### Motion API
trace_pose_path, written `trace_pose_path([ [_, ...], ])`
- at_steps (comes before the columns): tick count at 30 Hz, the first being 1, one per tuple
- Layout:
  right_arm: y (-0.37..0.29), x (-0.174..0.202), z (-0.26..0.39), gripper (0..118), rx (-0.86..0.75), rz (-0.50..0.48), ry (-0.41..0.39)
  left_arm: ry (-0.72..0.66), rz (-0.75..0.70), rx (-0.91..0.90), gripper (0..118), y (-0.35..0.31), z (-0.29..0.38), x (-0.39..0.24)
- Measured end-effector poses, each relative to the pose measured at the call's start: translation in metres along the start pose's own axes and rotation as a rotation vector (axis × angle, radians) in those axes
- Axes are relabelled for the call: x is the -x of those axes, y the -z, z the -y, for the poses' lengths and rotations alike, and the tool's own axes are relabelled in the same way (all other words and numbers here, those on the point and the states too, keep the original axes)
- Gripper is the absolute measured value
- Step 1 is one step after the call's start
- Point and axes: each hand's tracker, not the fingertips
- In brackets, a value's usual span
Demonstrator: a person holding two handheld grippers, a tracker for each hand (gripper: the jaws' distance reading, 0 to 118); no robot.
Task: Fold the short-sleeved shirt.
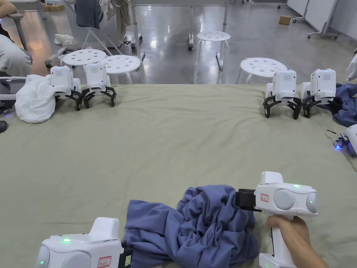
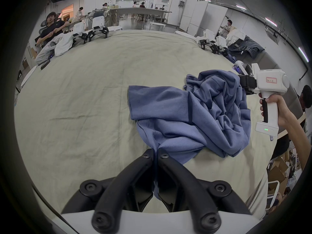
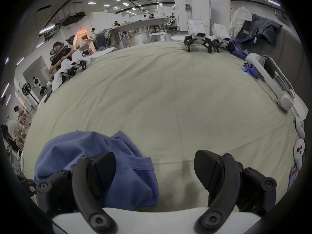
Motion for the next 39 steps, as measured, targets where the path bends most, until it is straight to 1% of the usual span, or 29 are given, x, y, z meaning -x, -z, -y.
trace_pose_path([
  [2,0.0,-0.001,0.002,62,-0.002,-0.011,0.021,0.0,0.001,-0.001,0,0.0,0.001,0.0],
  [3,0.001,0.0,0.002,46,0.017,-0.024,0.02,-0.001,0.002,0.0,0,0.001,0.001,0.0],
  [5,0.003,0.004,0.005,22,0.047,-0.065,0.012,-0.005,0.002,0.002,0,0.002,0.003,0.002],
  [6,0.002,0.007,0.008,15,0.04,-0.086,0.007,-0.006,0.003,0.001,0,0.002,0.003,0.002],
  [7,0.002,0.01,0.01,15,0.035,-0.102,0.002,-0.009,0.004,0.003,0,0.002,0.003,0.002],
  [8,0.002,0.014,0.011,8,0.039,-0.097,-0.003,-0.012,0.004,0.002,0,0.002,0.004,0.002],
  [11,-0.005,0.02,0.012,7,0.016,-0.068,-0.067,-0.014,0.005,0.002,0,0.002,0.005,0.002],
  [16,-0.026,0.014,0.01,6,-0.051,-0.06,-0.075,-0.031,0.007,-0.005,0,0.002,0.008,0.002],
  [20,-0.054,0.01,0.004,6,-0.103,-0.066,-0.111,-0.049,0.01,-0.02,0,0.0,0.008,0.002],
  [27,-0.13,-0.006,-0.019,6,-0.269,-0.103,-0.092,-0.082,0.016,-0.115,0,-0.023,-0.009,0.001],
  [31,-0.174,-0.018,-0.041,6,-0.366,-0.078,-0.106,-0.094,-0.008,-0.208,0,-0.052,-0.035,0.011],
  [34,-0.206,-0.029,-0.056,6,-0.413,-0.062,-0.09,-0.098,-0.043,-0.277,0,-0.08,-0.059,0.023],
  [36,-0.223,-0.035,-0.066,6,-0.446,-0.032,-0.1,-0.104,-0.062,-0.314,0,-0.1,-0.076,0.029],
  [39,-0.25,-0.044,-0.083,6,-0.481,-0.023,-0.086,-0.116,-0.079,-0.375,0,-0.13,-0.103,0.038],
])
